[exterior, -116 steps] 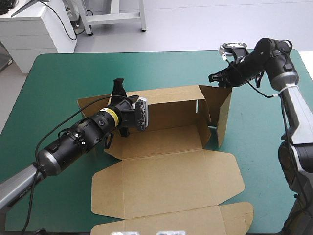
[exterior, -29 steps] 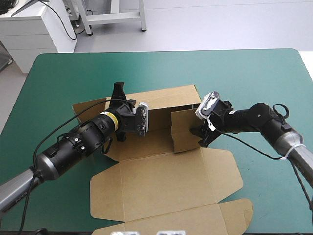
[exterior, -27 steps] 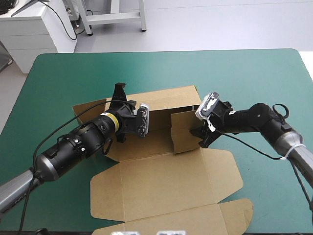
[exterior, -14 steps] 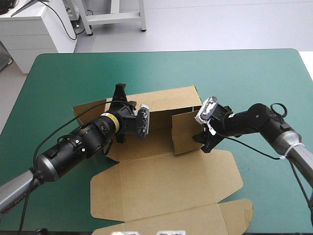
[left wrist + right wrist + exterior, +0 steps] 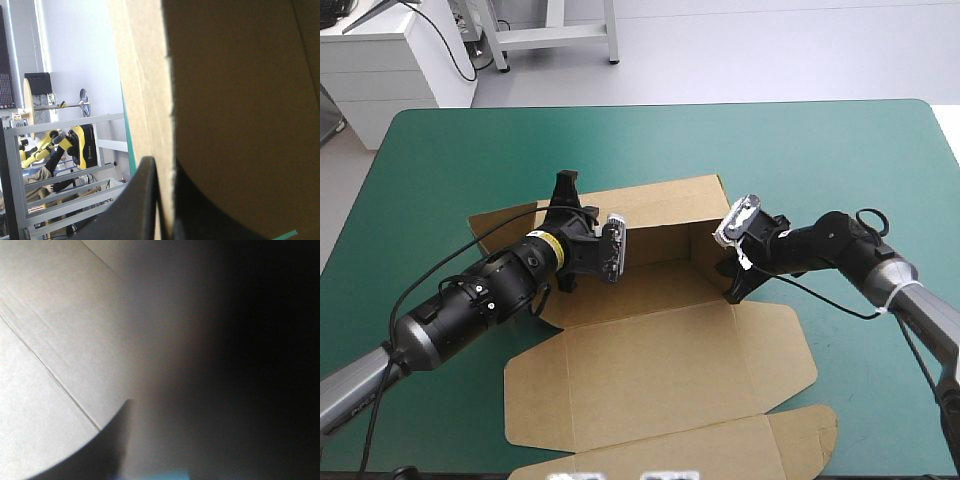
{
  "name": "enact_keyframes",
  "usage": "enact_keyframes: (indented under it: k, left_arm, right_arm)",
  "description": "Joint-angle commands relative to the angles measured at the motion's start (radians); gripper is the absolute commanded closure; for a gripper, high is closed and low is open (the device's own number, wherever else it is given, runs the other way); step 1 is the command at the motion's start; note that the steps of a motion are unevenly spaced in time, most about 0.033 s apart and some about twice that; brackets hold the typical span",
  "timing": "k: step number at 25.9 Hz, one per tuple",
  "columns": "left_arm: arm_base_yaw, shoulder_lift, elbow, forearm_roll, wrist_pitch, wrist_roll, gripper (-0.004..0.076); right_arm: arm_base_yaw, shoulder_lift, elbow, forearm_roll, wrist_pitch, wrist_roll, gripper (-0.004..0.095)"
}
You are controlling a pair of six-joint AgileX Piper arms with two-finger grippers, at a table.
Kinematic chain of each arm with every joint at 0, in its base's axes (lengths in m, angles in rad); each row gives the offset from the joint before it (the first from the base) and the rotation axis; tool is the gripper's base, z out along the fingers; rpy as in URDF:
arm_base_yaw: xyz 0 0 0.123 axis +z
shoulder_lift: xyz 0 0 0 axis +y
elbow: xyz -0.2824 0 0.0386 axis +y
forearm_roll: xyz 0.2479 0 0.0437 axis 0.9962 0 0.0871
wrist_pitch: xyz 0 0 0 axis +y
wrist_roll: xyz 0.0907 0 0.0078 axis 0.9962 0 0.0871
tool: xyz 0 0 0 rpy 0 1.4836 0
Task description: Fold the box
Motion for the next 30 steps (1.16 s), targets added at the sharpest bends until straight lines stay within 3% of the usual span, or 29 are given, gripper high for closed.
enact_keyframes:
  k: [1,6,9,16,19,29,30]
  left_arm:
    - [-0.02,-0.007,-0.007,-0.056,-0.018,0.003,0.0731]
    - [-0.02,-0.007,-0.007,-0.082,-0.021,0.003,0.0729]
    - [-0.02,-0.007,-0.007,-0.096,-0.021,0.003,0.0683]
    - [-0.032,-0.031,-0.013,-0.093,-0.027,0.011,0.0344]
    - [-0.059,-0.06,-0.012,-0.093,-0.029,0.011,0.0253]
    - [-0.246,-0.164,-0.015,-0.093,-0.029,0.011,0.0252]
    - [-0.27,-0.166,-0.02,-0.093,-0.029,0.011,0.0295]
  right_arm:
    - [0.028,-0.016,-0.02,0.053,0.047,-0.01,0.0929]
    - [0.028,-0.016,-0.02,0.084,0.065,-0.009,0.0928]
    - [0.028,-0.016,-0.02,0.088,0.065,0.02,0.0927]
    - [0.028,-0.016,-0.026,0.067,0.055,0.099,0.0927]
    - [0.028,-0.016,-0.03,0.058,0.017,0.162,0.0927]
    - [0.026,-0.016,-0.03,-0.034,-0.044,0.297,0.0927]
    - [0.026,-0.016,-0.03,-0.039,-0.054,0.304,0.0927]
